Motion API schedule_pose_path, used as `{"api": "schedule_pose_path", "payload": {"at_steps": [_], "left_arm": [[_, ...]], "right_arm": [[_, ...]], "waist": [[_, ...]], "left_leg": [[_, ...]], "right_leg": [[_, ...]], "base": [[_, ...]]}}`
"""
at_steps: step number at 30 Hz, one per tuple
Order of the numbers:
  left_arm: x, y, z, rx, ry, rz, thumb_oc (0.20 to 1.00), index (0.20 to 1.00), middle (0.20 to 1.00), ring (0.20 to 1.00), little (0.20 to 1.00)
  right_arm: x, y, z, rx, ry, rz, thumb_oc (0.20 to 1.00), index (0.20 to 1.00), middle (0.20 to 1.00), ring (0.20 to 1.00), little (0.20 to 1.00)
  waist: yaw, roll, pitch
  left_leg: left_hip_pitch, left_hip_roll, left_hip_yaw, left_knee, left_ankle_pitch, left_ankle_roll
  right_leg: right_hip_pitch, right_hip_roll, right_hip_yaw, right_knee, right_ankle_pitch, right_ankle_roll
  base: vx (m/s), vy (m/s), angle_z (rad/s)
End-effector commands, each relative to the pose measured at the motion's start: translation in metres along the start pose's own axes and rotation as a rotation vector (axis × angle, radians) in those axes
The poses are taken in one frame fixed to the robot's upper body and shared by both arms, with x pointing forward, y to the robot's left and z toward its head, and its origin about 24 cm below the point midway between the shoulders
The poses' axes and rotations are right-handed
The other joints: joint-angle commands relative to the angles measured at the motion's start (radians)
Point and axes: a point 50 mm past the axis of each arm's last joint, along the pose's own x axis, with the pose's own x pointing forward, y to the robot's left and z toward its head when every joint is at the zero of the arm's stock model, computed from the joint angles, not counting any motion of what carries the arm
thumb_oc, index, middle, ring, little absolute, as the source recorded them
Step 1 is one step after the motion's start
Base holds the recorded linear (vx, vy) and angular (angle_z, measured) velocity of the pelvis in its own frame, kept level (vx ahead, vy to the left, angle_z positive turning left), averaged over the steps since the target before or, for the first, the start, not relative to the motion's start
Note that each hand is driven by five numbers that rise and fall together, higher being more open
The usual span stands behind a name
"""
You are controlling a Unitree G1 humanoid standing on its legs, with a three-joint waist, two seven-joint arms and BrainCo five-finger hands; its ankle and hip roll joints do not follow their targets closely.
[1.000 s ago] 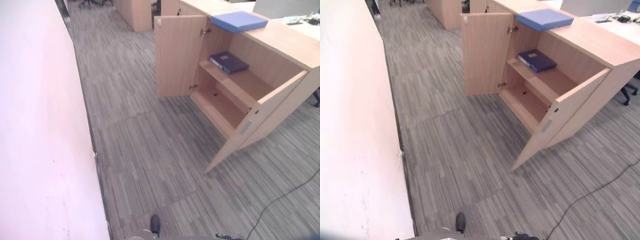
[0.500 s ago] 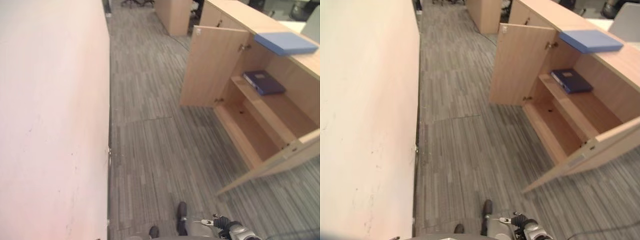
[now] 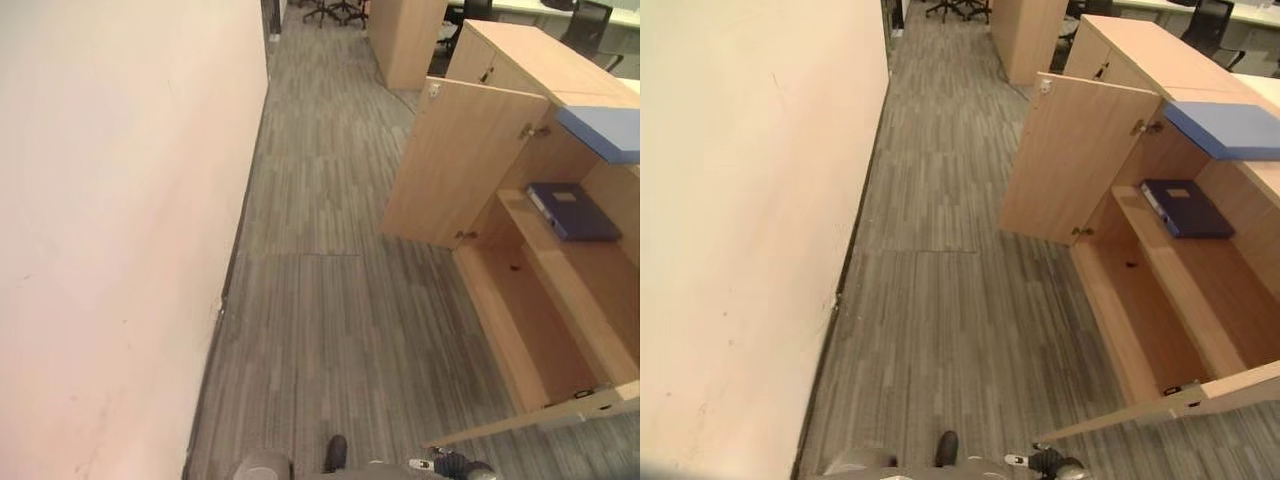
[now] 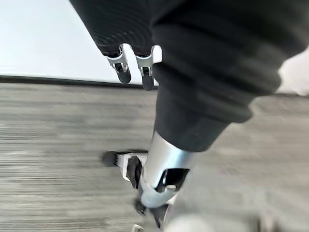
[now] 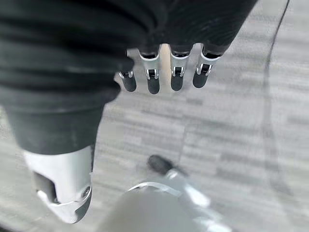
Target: Put the empty folder in the office cabinet
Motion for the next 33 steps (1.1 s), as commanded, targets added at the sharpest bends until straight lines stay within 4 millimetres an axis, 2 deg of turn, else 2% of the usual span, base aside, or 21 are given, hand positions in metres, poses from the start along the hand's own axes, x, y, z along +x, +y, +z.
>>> {"api": "schedule_pose_path", "payload": {"at_steps": [1, 2, 3, 5, 7, 11, 13, 16, 18, 19, 20, 21, 22, 23, 24, 26, 27, 29, 31, 32, 33], "left_arm": [[0.0, 0.007, 0.001, 0.027, -0.012, 0.021, 1.0, 1.0, 1.0, 1.0, 1.0], [0.0, 0.007, -0.001, 0.015, -0.003, 0.023, 1.0, 1.0, 1.0, 1.0, 1.0], [0.0, 0.007, -0.005, 0.013, 0.007, 0.024, 1.0, 1.0, 1.0, 1.0, 1.0], [-0.001, 0.006, -0.008, 0.051, 0.014, 0.032, 1.0, 1.0, 1.0, 1.0, 1.0], [-0.001, 0.005, -0.009, 0.073, 0.011, 0.036, 1.0, 1.0, 1.0, 1.0, 1.0], [-0.002, 0.001, -0.016, 0.151, 0.029, 0.024, 1.0, 1.0, 1.0, 1.0, 1.0], [-0.002, 0.001, -0.016, 0.175, 0.03, 0.021, 1.0, 1.0, 1.0, 1.0, 1.0], [-0.001, 0.0, -0.01, 0.199, 0.01, 0.017, 1.0, 1.0, 1.0, 1.0, 1.0], [-0.001, 0.002, -0.004, 0.199, -0.009, 0.02, 1.0, 1.0, 1.0, 1.0, 1.0], [0.0, 0.003, -0.002, 0.195, -0.017, 0.024, 1.0, 1.0, 1.0, 1.0, 1.0], [0.0, 0.004, 0.001, 0.194, -0.026, 0.027, 1.0, 1.0, 1.0, 1.0, 1.0], [0.0, 0.005, 0.003, 0.19, -0.03, 0.031, 1.0, 1.0, 1.0, 1.0, 1.0], [0.001, 0.006, 0.007, 0.182, -0.038, 0.035, 1.0, 1.0, 1.0, 1.0, 1.0], [0.001, 0.007, 0.009, 0.172, -0.043, 0.038, 1.0, 1.0, 1.0, 1.0, 1.0], [0.001, 0.007, 0.012, 0.171, -0.05, 0.039, 1.0, 1.0, 1.0, 1.0, 1.0], [0.001, 0.011, 0.015, 0.183, -0.055, 0.045, 1.0, 1.0, 1.0, 1.0, 1.0], [0.002, 0.013, 0.019, 0.177, -0.072, 0.051, 1.0, 1.0, 1.0, 1.0, 1.0], [0.002, 0.012, 0.029, 0.161, -0.107, 0.052, 1.0, 1.0, 1.0, 1.0, 1.0], [0.001, 0.009, 0.033, 0.157, -0.122, 0.041, 1.0, 1.0, 1.0, 1.0, 1.0], [0.001, 0.005, 0.033, 0.169, -0.121, 0.028, 1.0, 1.0, 1.0, 1.0, 1.0], [0.001, 0.005, 0.033, 0.169, -0.121, 0.028, 1.0, 1.0, 1.0, 1.0, 1.0]], "right_arm": [[-0.003, -0.023, -0.005, -0.02, 0.029, -0.058, 1.0, 1.0, 1.0, 1.0, 1.0], [-0.003, -0.024, -0.006, -0.019, 0.029, -0.058, 1.0, 1.0, 1.0, 1.0, 1.0], [-0.003, -0.024, -0.007, -0.027, 0.027, -0.059, 1.0, 1.0, 1.0, 1.0, 1.0], [-0.003, -0.023, -0.007, -0.034, 0.019, -0.054, 1.0, 1.0, 1.0, 1.0, 1.0], [-0.003, -0.022, -0.008, -0.025, 0.013, -0.054, 1.0, 1.0, 1.0, 1.0, 1.0], [-0.004, -0.018, -0.017, -0.023, 0.029, -0.043, 1.0, 1.0, 1.0, 1.0, 1.0], [-0.004, -0.016, -0.024, -0.025, 0.054, -0.035, 1.0, 1.0, 1.0, 1.0, 1.0], [-0.005, -0.013, -0.03, -0.007, 0.08, -0.029, 1.0, 1.0, 1.0, 1.0, 1.0], [-0.005, -0.013, -0.03, 0.003, 0.082, -0.025, 1.0, 1.0, 1.0, 1.0, 1.0], [-0.004, -0.012, -0.028, 0.007, 0.075, -0.022, 1.0, 1.0, 1.0, 1.0, 1.0], [-0.004, -0.013, -0.026, 0.008, 0.069, -0.021, 1.0, 1.0, 1.0, 1.0, 1.0], [-0.004, -0.014, -0.025, 0.009, 0.065, -0.023, 1.0, 1.0, 1.0, 1.0, 1.0], [-0.004, -0.015, -0.02, 0.008, 0.05, -0.024, 1.0, 1.0, 1.0, 1.0, 1.0], [-0.003, -0.017, -0.015, 0.009, 0.031, -0.028, 1.0, 1.0, 1.0, 1.0, 1.0], [-0.003, -0.018, -0.006, 0.011, 0.001, -0.032, 1.0, 1.0, 1.0, 1.0, 1.0], [-0.002, -0.015, 0.006, 0.021, -0.052, -0.032, 1.0, 1.0, 1.0, 1.0, 1.0], [-0.002, -0.013, 0.013, 0.016, -0.086, -0.033, 1.0, 1.0, 1.0, 1.0, 1.0], [-0.003, -0.016, 0.027, 0.01, -0.131, -0.044, 1.0, 1.0, 1.0, 1.0, 1.0], [-0.003, -0.02, 0.039, 0.02, -0.167, -0.057, 1.0, 1.0, 1.0, 1.0, 1.0], [-0.003, -0.02, 0.047, 0.02, -0.185, -0.059, 1.0, 1.0, 1.0, 1.0, 1.0], [-0.003, -0.02, 0.047, 0.02, -0.186, -0.059, 1.0, 1.0, 1.0, 1.0, 1.0]], "waist": [[0.029, 0.032, 0.026], [0.036, 0.036, 0.022], [0.043, 0.051, 0.013], [0.05, 0.073, 0.004], [0.053, 0.078, 0.006], [0.046, 0.102, -0.02], [0.043, 0.108, -0.038], [0.036, 0.102, -0.055], [0.038, 0.096, -0.073], [0.041, 0.096, -0.082], [0.044, 0.094, -0.091], [0.046, 0.097, -0.096], [0.046, 0.1, -0.097], [0.044, 0.105, -0.09], [0.04, 0.114, -0.079], [0.033, 0.126, -0.058], [0.038, 0.121, -0.047], [0.023, 0.131, -0.027], [0.003, 0.143, -0.004], [-0.012, 0.138, 0.012], [-0.012, 0.14, 0.014]], "left_leg": [[-0.019, 0.011, -0.007, -0.217, 0.076, 0.053], [-0.009, 0.003, -0.025, -0.327, 0.091, 0.045], [-0.004, 0.0, -0.053, -0.468, 0.157, 0.027], [-0.014, 0.017, -0.073, -0.628, 0.23, 0.001], [-0.037, 0.022, -0.08, -0.721, 0.262, -0.018], [0.0, 0.046, -0.105, -0.749, 0.284, -0.04], [0.023, 0.046, -0.103, -0.749, 0.294, -0.042], [0.047, 0.026, -0.08, -0.749, 0.278, -0.026], [0.056, -0.01, -0.064, -0.749, 0.244, 0.006], [0.061, -0.031, -0.055, -0.744, 0.224, 0.022], [0.079, -0.062, -0.042, -0.742, 0.201, 0.042], [0.093, -0.073, -0.036, -0.745, 0.19, 0.05], [0.111, -0.095, -0.028, -0.749, 0.176, 0.063], [0.131, -0.115, -0.022, -0.749, 0.159, 0.082], [0.151, -0.129, -0.015, -0.749, 0.145, 0.099], [0.197, -0.142, 0.016, -0.749, 0.109, 0.114], [0.236, -0.137, 0.053, -0.749, 0.066, 0.109], [0.256, -0.115, 0.067, -0.749, 0.052, 0.1], [0.287, -0.109, 0.079, -0.749, 0.039, 0.095], [0.323, -0.109, 0.085, -0.749, 0.018, 0.087], [0.326, -0.106, 0.085, -0.749, 0.017, 0.085]], "right_leg": [[0.065, -0.065, 0.069, 0.072, -0.066, 0.144], [0.077, -0.065, 0.069, 0.07, -0.075, 0.149], [0.094, -0.056, 0.073, 0.065, -0.089, 0.153], [0.124, -0.046, 0.081, 0.063, -0.111, 0.156], [0.156, -0.045, 0.098, 0.058, -0.129, 0.156], [0.201, -0.047, 0.138, 0.041, -0.152, 0.177], [0.213, -0.063, 0.149, 0.034, -0.159, 0.186], [0.215, -0.109, 0.156, 0.035, -0.157, 0.211], [0.203, -0.157, 0.165, 0.051, -0.153, 0.241], [0.195, -0.187, 0.164, 0.067, -0.14, 0.257], [0.177, -0.235, 0.164, 0.113, -0.093, 0.278], [0.144, -0.257, 0.167, 0.161, -0.057, 0.282], [0.096, -0.291, 0.176, 0.244, 0.009, 0.288], [0.048, -0.324, 0.181, 0.337, 0.09, 0.281], [0.004, -0.349, 0.177, 0.425, 0.142, 0.257], [-0.041, -0.399, 0.096, 0.545, 0.136, 0.222], [-0.066, -0.436, -0.03, 0.576, 0.099, 0.234], [-0.105, -0.389, -0.128, 0.546, 0.055, 0.245], [-0.167, -0.323, -0.182, 0.473, 0.054, 0.265], [-0.189, -0.245, -0.216, 0.329, 0.064, 0.276], [-0.183, -0.239, -0.219, 0.32, 0.068, 0.275]], "base": [[0.21, 0.058, -0.06], [0.26, 0.076, -0.12], [0.27, 0.086, -0.08], [0.27, 0.082, 0.0], [0.27, 0.082, 0.0], [0.26, 0.137, -0.37], [0.27, 0.186, -0.33], [0.26, 0.208, -0.28], [0.24, 0.273, -0.1], [0.29, 0.35, -0.22], [0.23, 0.318, -0.44], [0.18, 0.334, -0.41], [0.12, 0.32, -0.38], [0.13, 0.385, -0.43], [0.12, 0.375, -0.45], [0.21, 0.39, -0.32], [0.27, 0.248, -0.29], [0.2, 0.067, -0.36], [0.22, -0.003, -0.25], [0.22, -0.045, -0.15], [0.24, -0.073, -0.16]]}}
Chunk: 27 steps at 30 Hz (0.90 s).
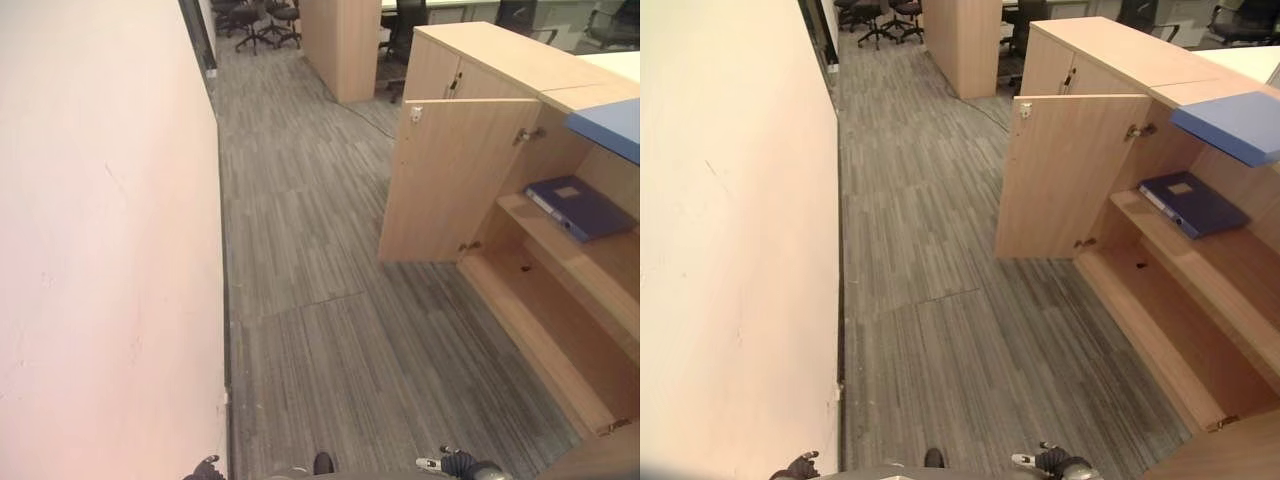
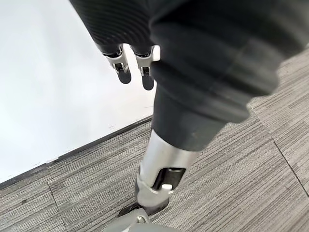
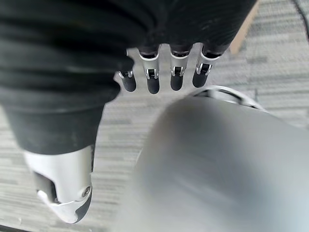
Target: Put the empty folder in the office cabinet
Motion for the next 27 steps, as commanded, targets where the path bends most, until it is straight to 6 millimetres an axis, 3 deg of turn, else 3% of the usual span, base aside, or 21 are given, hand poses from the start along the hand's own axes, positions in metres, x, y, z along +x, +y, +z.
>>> {"api": "schedule_pose_path", "payload": {"at_steps": [1, 5, 7, 10, 14, 15, 17, 19, 20, 21, 22, 23, 27], "left_arm": [[0.002, 0.012, 0.004, -0.021, -0.001, 0.028, 1.0, 1.0, 1.0, 1.0, 1.0], [0.001, 0.008, 0.001, 0.005, 0.011, 0.008, 1.0, 1.0, 1.0, 1.0, 1.0], [0.0, 0.004, -0.008, 0.03, 0.039, -0.02, 1.0, 1.0, 1.0, 1.0, 1.0], [-0.002, -0.003, -0.018, 0.051, 0.071, -0.048, 1.0, 1.0, 1.0, 1.0, 1.0], [-0.004, -0.007, -0.025, 0.05, 0.1, -0.066, 1.0, 1.0, 1.0, 1.0, 1.0], [-0.003, -0.008, -0.022, 0.041, 0.091, -0.078, 1.0, 1.0, 1.0, 1.0, 1.0], [-0.002, -0.008, -0.018, 0.025, 0.078, -0.075, 1.0, 1.0, 1.0, 1.0, 1.0], [-0.001, -0.005, -0.011, -0.004, 0.055, -0.059, 1.0, 1.0, 1.0, 1.0, 1.0], [-0.001, -0.005, -0.011, -0.004, 0.054, -0.059, 1.0, 1.0, 1.0, 1.0, 1.0], [0.0, -0.005, 0.001, -0.032, 0.02, -0.042, 1.0, 1.0, 1.0, 1.0, 1.0], [0.0, -0.005, 0.001, -0.031, 0.02, -0.042, 1.0, 1.0, 1.0, 1.0, 1.0], [0.001, -0.008, 0.015, -0.044, -0.029, -0.039, 1.0, 1.0, 1.0, 1.0, 1.0], [0.001, -0.016, 0.037, 0.029, -0.124, -0.057, 1.0, 1.0, 1.0, 1.0, 1.0]], "right_arm": [[0.002, -0.006, 0.019, 0.023, -0.052, -0.026, 1.0, 1.0, 1.0, 1.0, 1.0], [0.002, -0.008, 0.019, 0.027, -0.047, -0.031, 1.0, 1.0, 1.0, 1.0, 1.0], [0.001, -0.008, 0.001, 0.045, 0.013, -0.037, 1.0, 1.0, 1.0, 1.0, 1.0], [-0.002, -0.008, -0.019, 0.033, 0.082, -0.039, 1.0, 1.0, 1.0, 1.0, 1.0], [-0.005, -0.01, -0.036, 0.053, 0.143, -0.048, 1.0, 1.0, 1.0, 1.0, 1.0], [-0.007, -0.012, -0.04, 0.088, 0.151, -0.056, 1.0, 1.0, 1.0, 1.0, 1.0], [-0.007, -0.012, -0.041, 0.11, 0.154, -0.054, 1.0, 1.0, 1.0, 1.0, 1.0], [-0.006, -0.013, -0.039, 0.103, 0.149, -0.053, 1.0, 1.0, 1.0, 1.0, 1.0], [-0.006, -0.013, -0.039, 0.103, 0.149, -0.053, 1.0, 1.0, 1.0, 1.0, 1.0], [-0.006, -0.016, -0.035, 0.092, 0.139, -0.063, 1.0, 1.0, 1.0, 1.0, 1.0], [-0.006, -0.016, -0.035, 0.093, 0.138, -0.063, 1.0, 1.0, 1.0, 1.0, 1.0], [-0.005, -0.018, -0.032, 0.077, 0.136, -0.068, 1.0, 1.0, 1.0, 1.0, 1.0], [-0.005, -0.023, -0.028, 0.054, 0.124, -0.086, 1.0, 1.0, 1.0, 1.0, 1.0]], "waist": [[-0.014, -0.031, 0.05], [-0.027, -0.047, 0.048], [-0.037, -0.068, 0.042], [-0.039, -0.069, 0.005], [-0.061, -0.048, -0.011], [-0.078, -0.045, -0.012], [-0.09, -0.046, -0.011], [-0.081, -0.06, -0.002], [-0.082, -0.058, -0.002], [-0.06, -0.08, 0.016], [-0.061, -0.077, 0.015], [-0.041, -0.096, 0.024], [-0.011, -0.11, 0.029]], "left_leg": [[0.068, -0.013, -0.025, 0.009, -0.096, -0.092], [0.094, -0.025, -0.032, 0.009, -0.12, -0.093], [0.138, -0.044, -0.053, 0.009, -0.162, -0.094], [0.177, -0.031, -0.054, 0.009, -0.21, -0.101], [0.224, 0.037, -0.041, 0.03, -0.233, -0.136], [0.212, 0.085, -0.019, 0.128, -0.238, -0.161], [0.185, 0.137, 0.002, 0.276, -0.182, -0.188], [0.105, 0.181, 0.002, 0.538, -0.087, -0.188], [0.099, 0.185, 0.0, 0.547, -0.09, -0.19], [0.002, 0.2, -0.028, 0.798, -0.011, -0.181], [-0.004, 0.204, -0.031, 0.807, -0.014, -0.183], [-0.103, 0.212, -0.03, 0.874, -0.028, -0.155], [-0.231, 0.169, -0.061, 0.768, -0.086, -0.115]], "right_leg": [[-0.008, 0.127, -0.075, -0.326, 0.299, 0.021], [-0.024, 0.196, -0.088, -0.447, 0.344, 0.031], [-0.022, 0.23, -0.126, -0.55, 0.38, 0.04], [0.033, 0.234, -0.148, -0.584, 0.35, 0.012], [0.045, 0.257, -0.108, -0.54, 0.296, -0.02], [0.063, 0.262, -0.082, -0.515, 0.266, -0.039], [0.101, 0.282, -0.051, -0.508, 0.237, -0.065], [0.15, 0.302, -0.014, -0.511, 0.199, -0.108], [0.149, 0.305, -0.015, -0.511, 0.199, -0.11], [0.195, 0.318, 0.015, -0.517, 0.17, -0.149], [0.193, 0.322, 0.013, -0.517, 0.169, -0.151], [0.232, 0.318, 0.05, -0.527, 0.142, -0.166], [0.276, 0.296, 0.124, -0.539, 0.132, -0.15]], "base": [[0.1, -0.031, -0.03], [0.19, -0.045, -0.04], [0.47, -0.14, 0.24], [0.37, -0.137, 0.34], [0.34, -0.161, 0.1], [0.38, -0.223, -0.03], [0.35, -0.24, -0.13], [0.24, -0.216, -0.33], [0.25, -0.286, -0.46], [0.16, -0.201, -0.57], [0.31, -0.274, -0.9], [0.19, -0.074, -0.84], [0.18, 0.044, -0.79]]}}
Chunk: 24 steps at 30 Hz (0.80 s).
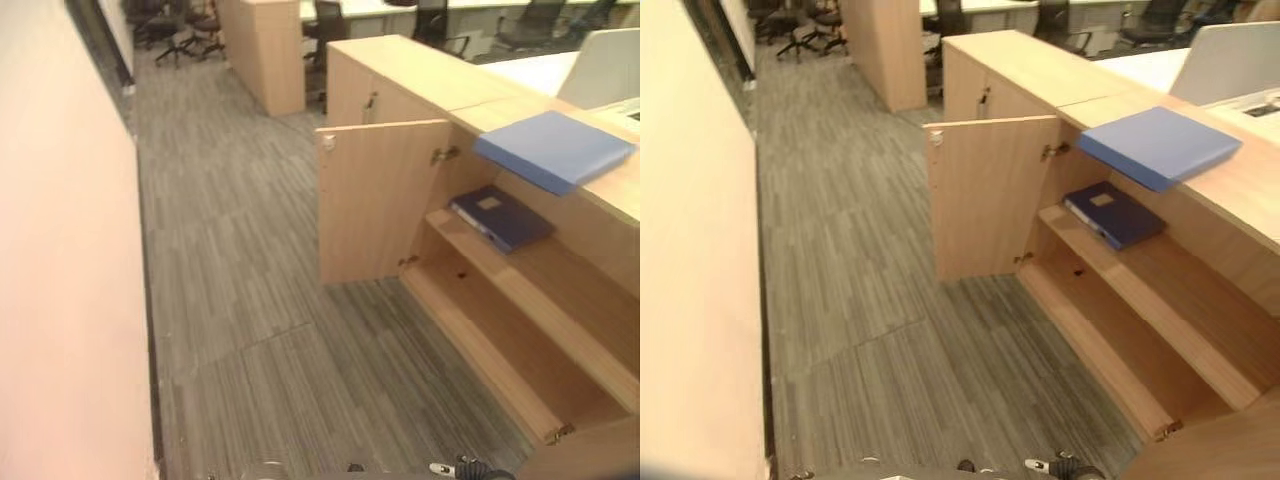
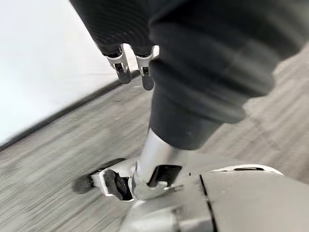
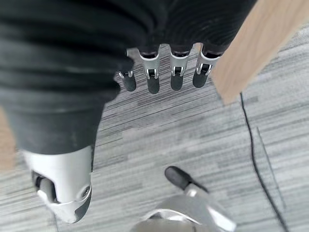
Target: Put the empty folder in the office cabinet
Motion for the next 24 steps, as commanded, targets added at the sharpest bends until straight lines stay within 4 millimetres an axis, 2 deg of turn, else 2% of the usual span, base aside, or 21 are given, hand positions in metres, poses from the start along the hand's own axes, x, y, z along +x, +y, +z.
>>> {"api": "schedule_pose_path", "payload": {"at_steps": [1, 2, 3, 5, 6, 9, 11, 14, 17, 18, 19, 20, 21, 22, 24], "left_arm": [[0.0, -0.017, 0.053, 0.056, -0.188, -0.048, 1.0, 1.0, 1.0, 1.0, 1.0], [-0.001, -0.017, 0.058, 0.074, -0.206, -0.046, 1.0, 1.0, 1.0, 1.0, 1.0], [-0.001, -0.017, 0.062, 0.093, -0.22, -0.047, 1.0, 1.0, 1.0, 1.0, 1.0], [0.0, -0.018, 0.059, 0.106, -0.206, -0.059, 1.0, 1.0, 1.0, 1.0, 1.0], [0.0, -0.022, 0.055, 0.119, -0.189, -0.077, 1.0, 1.0, 1.0, 1.0, 1.0], [0.0, -0.027, 0.043, 0.137, -0.146, -0.106, 1.0, 1.0, 1.0, 1.0, 1.0], [0.0, -0.029, 0.036, 0.172, -0.124, -0.123, 1.0, 1.0, 1.0, 1.0, 1.0], [0.0, -0.026, 0.039, 0.204, -0.136, -0.135, 1.0, 1.0, 1.0, 1.0, 1.0], [0.001, -0.019, 0.04, 0.177, -0.139, -0.115, 1.0, 1.0, 1.0, 1.0, 1.0], [0.002, -0.013, 0.037, 0.12, -0.12, -0.091, 1.0, 1.0, 1.0, 1.0, 1.0], [0.002, -0.013, 0.037, 0.12, -0.12, -0.091, 1.0, 1.0, 1.0, 1.0, 1.0], [0.002, -0.011, 0.034, 0.075, -0.1, -0.084, 1.0, 1.0, 1.0, 1.0, 1.0], [0.002, -0.008, 0.031, 0.053, -0.089, -0.076, 1.0, 1.0, 1.0, 1.0, 1.0], [0.002, -0.007, 0.026, 0.051, -0.071, -0.072, 1.0, 1.0, 1.0, 1.0, 1.0], [0.001, -0.006, 0.012, 0.082, -0.032, -0.071, 1.0, 1.0, 1.0, 1.0, 1.0]], "right_arm": [[0.0, -0.019, 0.015, 0.015, -0.031, -0.057, 1.0, 1.0, 1.0, 1.0, 1.0], [0.0, -0.021, 0.018, 0.004, -0.038, -0.061, 1.0, 1.0, 1.0, 1.0, 1.0], [0.0, -0.022, 0.019, -0.005, -0.041, -0.066, 1.0, 1.0, 1.0, 1.0, 1.0], [-0.001, -0.022, 0.015, -0.012, -0.029, -0.067, 1.0, 1.0, 1.0, 1.0, 1.0], [-0.001, -0.026, 0.006, -0.002, 0.001, -0.075, 1.0, 1.0, 1.0, 1.0, 1.0], [-0.003, -0.026, -0.007, 0.023, 0.039, -0.069, 1.0, 1.0, 1.0, 1.0, 1.0], [-0.004, -0.027, -0.017, 0.025, 0.071, -0.066, 1.0, 1.0, 1.0, 1.0, 1.0], [-0.005, -0.027, -0.022, 0.025, 0.095, -0.061, 1.0, 1.0, 1.0, 1.0, 1.0], [-0.003, -0.027, -0.011, -0.031, 0.068, -0.051, 1.0, 1.0, 1.0, 1.0, 1.0], [-0.002, -0.026, 0.002, -0.05, 0.022, -0.051, 1.0, 1.0, 1.0, 1.0, 1.0], [-0.002, -0.026, 0.003, -0.05, 0.022, -0.051, 1.0, 1.0, 1.0, 1.0, 1.0], [-0.002, -0.028, 0.011, -0.036, -0.011, -0.061, 1.0, 1.0, 1.0, 1.0, 1.0], [-0.001, -0.029, 0.019, -0.013, -0.039, -0.069, 1.0, 1.0, 1.0, 1.0, 1.0], [-0.001, -0.029, 0.022, 0.005, -0.054, -0.071, 1.0, 1.0, 1.0, 1.0, 1.0], [-0.001, -0.027, 0.021, 0.02, -0.058, -0.07, 1.0, 1.0, 1.0, 1.0, 1.0]], "waist": [[0.012, -0.013, 0.059], [0.019, -0.02, 0.059], [0.027, -0.014, 0.059], [0.043, 0.014, 0.058], [0.038, 0.039, 0.061], [0.022, 0.077, 0.038], [-0.001, 0.084, 0.016], [-0.027, 0.092, 0.002], [-0.02, 0.111, -0.001], [-0.006, 0.126, 0.004], [-0.002, 0.124, 0.003], [0.003, 0.129, 0.014], [0.007, 0.129, 0.022], [0.008, 0.131, 0.021], [0.012, 0.124, 0.02]], "left_leg": [[-0.008, -0.034, 0.0, -0.173, 0.039, 0.078], [-0.023, -0.061, -0.023, -0.296, 0.073, 0.087], [-0.028, -0.083, -0.075, -0.422, 0.086, 0.075], [-0.04, -0.115, -0.225, -0.644, 0.185, 0.037], [-0.044, -0.117, -0.306, -0.761, 0.232, 0.012], [0.015, -0.106, -0.355, -0.837, 0.253, -0.005], [0.054, -0.113, -0.34, -0.851, 0.241, 0.004], [0.098, -0.137, -0.268, -0.86, 0.208, 0.033], [0.131, -0.182, -0.21, -0.862, 0.167, 0.08], [0.156, -0.21, -0.182, -0.862, 0.136, 0.097], [0.155, -0.21, -0.178, -0.862, 0.136, 0.098], [0.168, -0.217, -0.156, -0.862, 0.125, 0.107], [0.181, -0.216, -0.14, -0.862, 0.114, 0.11], [0.192, -0.208, -0.117, -0.862, 0.105, 0.106], [0.208, -0.202, -0.058, -0.862, 0.092, 0.102]], "right_leg": [[0.024, -0.043, 0.074, 0.025, -0.005, 0.117], [0.018, -0.058, 0.087, 0.022, 0.003, 0.123], [0.032, -0.059, 0.111, 0.016, -0.002, 0.13], [0.065, -0.042, 0.165, 0.01, -0.021, 0.137], [0.088, -0.042, 0.21, 0.015, -0.042, 0.146], [0.083, -0.049, 0.274, 0.026, -0.056, 0.16], [0.073, -0.073, 0.296, 0.024, -0.051, 0.176], [0.043, -0.125, 0.338, 0.046, -0.039, 0.213], [-0.028, -0.188, 0.374, 0.139, -0.026, 0.242], [-0.107, -0.238, 0.361, 0.276, 0.009, 0.234], [-0.112, -0.239, 0.366, 0.283, 0.006, 0.234], [-0.147, -0.274, 0.335, 0.345, 0.061, 0.213], [-0.173, -0.297, 0.29, 0.392, 0.08, 0.187], [-0.17, -0.313, 0.218, 0.4, 0.069, 0.175], [-0.14, -0.341, 0.081, 0.379, 0.066, 0.183]], "base": [[0.07, 0.103, -0.78], [0.16, 0.158, -0.65], [0.22, 0.171, -0.64], [0.4, 0.193, -0.73], [0.41, 0.216, -0.75], [0.28, 0.231, -1.09], [0.25, 0.276, -1.15], [0.19, 0.309, -0.68], [0.15, 0.416, -1.15], [0.13, 0.395, -1.2], [0.12, 0.361, -0.88], [0.05, 0.162, -0.94], [0.09, 0.223, -0.86], [0.09, 0.185, -0.77], [0.14, 0.143, -0.43]]}}
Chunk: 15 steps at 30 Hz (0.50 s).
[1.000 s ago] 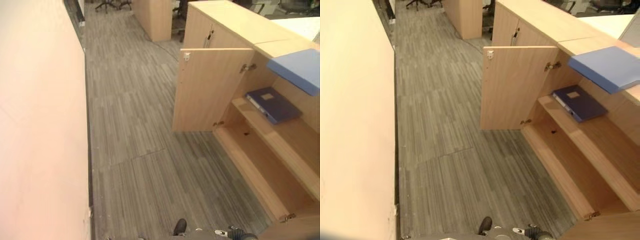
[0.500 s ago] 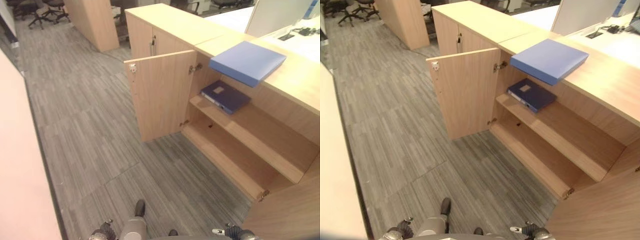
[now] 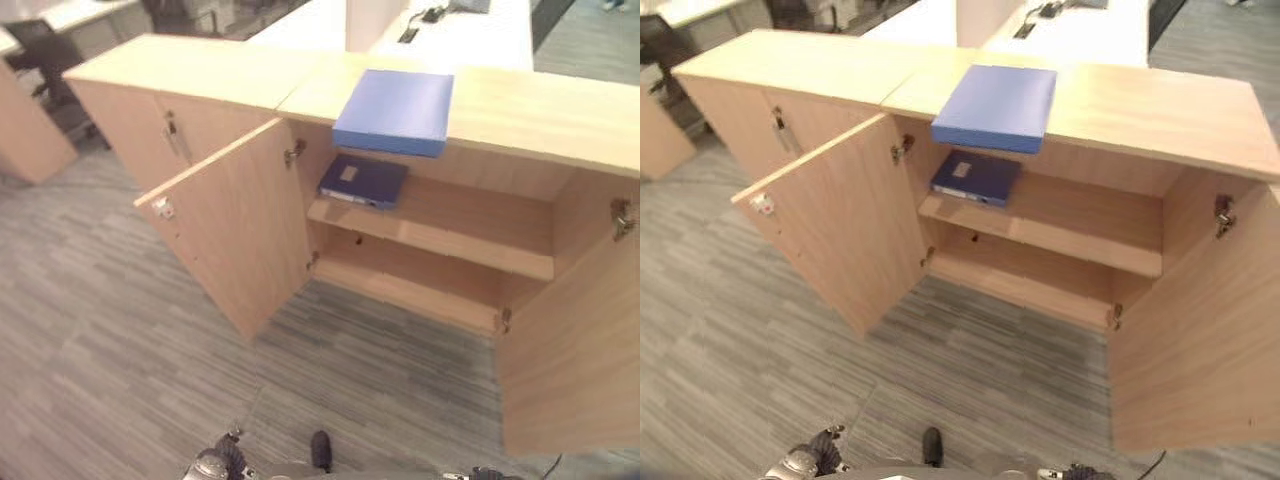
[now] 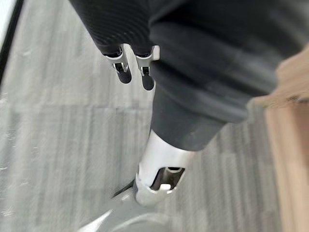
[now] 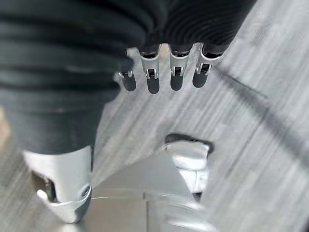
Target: Put the empty folder in the office cabinet
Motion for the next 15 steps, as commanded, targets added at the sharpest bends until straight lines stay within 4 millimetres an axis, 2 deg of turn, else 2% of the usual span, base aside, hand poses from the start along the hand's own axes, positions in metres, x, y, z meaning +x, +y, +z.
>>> {"api": "schedule_pose_path", "payload": {"at_steps": [1, 2, 4, 5, 6, 7, 10, 11, 12, 14, 15], "left_arm": [[-0.004, 0.002, -0.026, -0.038, 0.09, 0.015, 1.0, 1.0, 1.0, 1.0, 1.0], [-0.004, 0.003, -0.027, -0.04, 0.095, 0.016, 1.0, 1.0, 1.0, 1.0, 1.0], [-0.004, 0.004, -0.029, -0.063, 0.105, 0.023, 1.0, 1.0, 1.0, 1.0, 1.0], [-0.005, 0.004, -0.031, -0.067, 0.113, 0.021, 1.0, 1.0, 1.0, 1.0, 1.0], [-0.005, 0.004, -0.032, -0.055, 0.119, 0.02, 1.0, 1.0, 1.0, 1.0, 1.0], [-0.005, 0.003, -0.034, -0.035, 0.131, 0.015, 1.0, 1.0, 1.0, 1.0, 1.0], [-0.006, 0.003, -0.037, -0.016, 0.141, 0.009, 1.0, 1.0, 1.0, 1.0, 1.0], [-0.006, 0.003, -0.037, -0.016, 0.141, 0.009, 1.0, 1.0, 1.0, 1.0, 1.0], [-0.006, 0.003, -0.038, -0.027, 0.142, 0.008, 1.0, 1.0, 1.0, 1.0, 1.0], [-0.006, 0.002, -0.039, -0.018, 0.144, -0.001, 1.0, 1.0, 1.0, 1.0, 1.0], [-0.007, 0.001, -0.042, -0.013, 0.155, -0.004, 1.0, 1.0, 1.0, 1.0, 1.0]], "right_arm": [[0.001, 0.004, 0.022, -0.009, -0.082, 0.015, 1.0, 1.0, 1.0, 1.0, 1.0], [0.001, 0.005, 0.023, -0.006, -0.085, 0.017, 1.0, 1.0, 1.0, 1.0, 1.0], [0.001, 0.006, 0.026, -0.003, -0.091, 0.016, 1.0, 1.0, 1.0, 1.0, 1.0], [0.001, 0.008, 0.028, -0.012, -0.094, 0.02, 1.0, 1.0, 1.0, 1.0, 1.0], [0.001, 0.01, 0.029, -0.033, -0.093, 0.025, 1.0, 1.0, 1.0, 1.0, 1.0], [0.001, 0.013, 0.027, -0.06, -0.084, 0.033, 1.0, 1.0, 1.0, 1.0, 1.0], [0.002, 0.019, 0.021, -0.054, -0.064, 0.051, 1.0, 1.0, 1.0, 1.0, 1.0], [0.002, 0.019, 0.021, -0.054, -0.064, 0.051, 1.0, 1.0, 1.0, 1.0, 1.0], [0.001, 0.019, 0.015, -0.008, -0.049, 0.046, 1.0, 1.0, 1.0, 1.0, 1.0], [0.001, 0.019, 0.004, 0.022, -0.02, 0.041, 1.0, 1.0, 1.0, 1.0, 1.0], [0.001, 0.021, 0.0, 0.018, -0.01, 0.047, 1.0, 1.0, 1.0, 1.0, 1.0]], "waist": [[0.034, -0.007, -0.001], [0.035, -0.006, -0.001], [0.029, -0.007, 0.01], [0.023, -0.011, 0.02], [0.014, -0.022, 0.032], [0.007, -0.027, 0.037], [-0.015, -0.05, 0.051], [-0.015, -0.05, 0.051], [-0.025, -0.061, 0.049], [-0.027, -0.069, 0.03], [-0.026, -0.071, 0.02]], "left_leg": [[0.017, 0.018, -0.052, 0.014, -0.113, -0.077], [0.016, 0.023, -0.044, 0.014, -0.115, -0.078], [0.022, 0.026, -0.027, 0.014, -0.124, -0.074], [0.033, 0.022, -0.025, 0.014, -0.13, -0.071], [0.039, 0.01, -0.018, 0.014, -0.124, -0.062], [0.071, 0.006, -0.028, 0.014, -0.157, -0.064], [0.111, -0.021, -0.044, 0.014, -0.188, -0.057], [0.112, -0.021, -0.044, 0.014, -0.188, -0.057], [0.128, -0.035, -0.054, 0.014, -0.205, -0.052], [0.149, -0.042, -0.052, 0.014, -0.237, -0.049], [0.164, -0.037, -0.049, 0.014, -0.249, -0.048]], "right_leg": [[0.032, -0.02, -0.148, -0.103, 0.174, 0.021], [0.034, 0.0, -0.168, -0.138, 0.166, 0.03], [-0.02, 0.068, -0.196, -0.183, 0.175, 0.041], [-0.048, 0.102, -0.204, -0.209, 0.193, 0.048], [-0.074, 0.132, -0.226, -0.262, 0.24, 0.045], [-0.087, 0.167, -0.225, -0.3, 0.25, 0.064], [-0.121, 0.233, -0.263, -0.397, 0.313, 0.085], [-0.121, 0.233, -0.263, -0.397, 0.313, 0.085], [-0.121, 0.254, -0.293, -0.439, 0.333, 0.088], [-0.074, 0.258, -0.315, -0.488, 0.317, 0.08], [-0.067, 0.268, -0.308, -0.487, 0.318, 0.065]], "base": [[0.14, 0.014, -0.58], [0.13, -0.021, -0.81], [0.07, -0.014, -0.74], [0.06, 0.001, -0.33], [0.16, -0.011, -0.28], [0.17, -0.013, -0.02], [0.23, -0.017, -0.04], [0.23, -0.038, 0.23], [0.24, -0.065, 0.09], [0.3, -0.091, -0.03], [0.33, -0.106, 0.2]]}}
